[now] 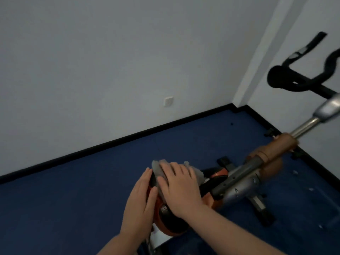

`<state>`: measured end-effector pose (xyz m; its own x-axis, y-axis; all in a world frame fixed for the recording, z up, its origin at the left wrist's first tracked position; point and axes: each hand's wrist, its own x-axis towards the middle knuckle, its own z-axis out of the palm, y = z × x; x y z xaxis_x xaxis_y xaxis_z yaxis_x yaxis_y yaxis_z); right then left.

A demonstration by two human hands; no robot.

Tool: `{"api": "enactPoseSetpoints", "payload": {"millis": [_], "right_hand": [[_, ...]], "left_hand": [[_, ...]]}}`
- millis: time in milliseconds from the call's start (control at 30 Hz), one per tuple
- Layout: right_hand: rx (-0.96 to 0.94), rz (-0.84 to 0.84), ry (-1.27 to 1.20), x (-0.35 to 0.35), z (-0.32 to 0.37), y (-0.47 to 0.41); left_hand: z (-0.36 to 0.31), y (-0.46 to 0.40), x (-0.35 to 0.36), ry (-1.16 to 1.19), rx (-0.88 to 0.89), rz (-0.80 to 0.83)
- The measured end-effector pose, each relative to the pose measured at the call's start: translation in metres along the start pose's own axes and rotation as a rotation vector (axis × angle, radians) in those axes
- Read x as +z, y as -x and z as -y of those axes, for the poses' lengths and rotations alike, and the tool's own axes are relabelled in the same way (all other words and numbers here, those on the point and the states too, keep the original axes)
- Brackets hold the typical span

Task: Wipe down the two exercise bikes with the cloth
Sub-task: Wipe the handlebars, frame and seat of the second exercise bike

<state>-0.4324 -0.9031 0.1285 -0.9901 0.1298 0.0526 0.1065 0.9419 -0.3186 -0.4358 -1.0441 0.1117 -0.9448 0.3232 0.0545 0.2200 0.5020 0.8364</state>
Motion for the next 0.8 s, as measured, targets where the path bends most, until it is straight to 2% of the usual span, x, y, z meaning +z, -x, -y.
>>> {"api": "enactPoseSetpoints", "payload": {"millis": [100,200,300,400,467,600,800], "right_hand": [[0.023,-0.018,0.031,-0.013,-0.032,0.013],[0.182,0.047,0.224,-0.033,-0.070,0.006],[0.324,0.135,0.262,-0.039,-0.077,-0.014],[0.457,0.118,0.313,-0.028,-0.058,-0.013],[0.540,0.071,0.240,-0.016,-0.039,0.006],[0.663,0.096,0.155,-0.004,-0.028,0.035],[0.991,0.081,0.041,-0.019,-0.026,0.000]], "left_hand": [[0.004,-0.018,-0.009,-0.070,0.050,0.072],[0.000,-0.044,-0.011,-0.214,0.152,0.236],[-0.007,-0.072,-0.004,-0.350,0.265,0.335],[-0.008,-0.080,0.000,-0.336,0.285,0.349],[-0.004,-0.079,0.002,-0.276,0.284,0.316],[0.002,-0.081,0.004,-0.239,0.306,0.285],[0.002,-0.083,0.003,-0.210,0.362,0.287]]}}
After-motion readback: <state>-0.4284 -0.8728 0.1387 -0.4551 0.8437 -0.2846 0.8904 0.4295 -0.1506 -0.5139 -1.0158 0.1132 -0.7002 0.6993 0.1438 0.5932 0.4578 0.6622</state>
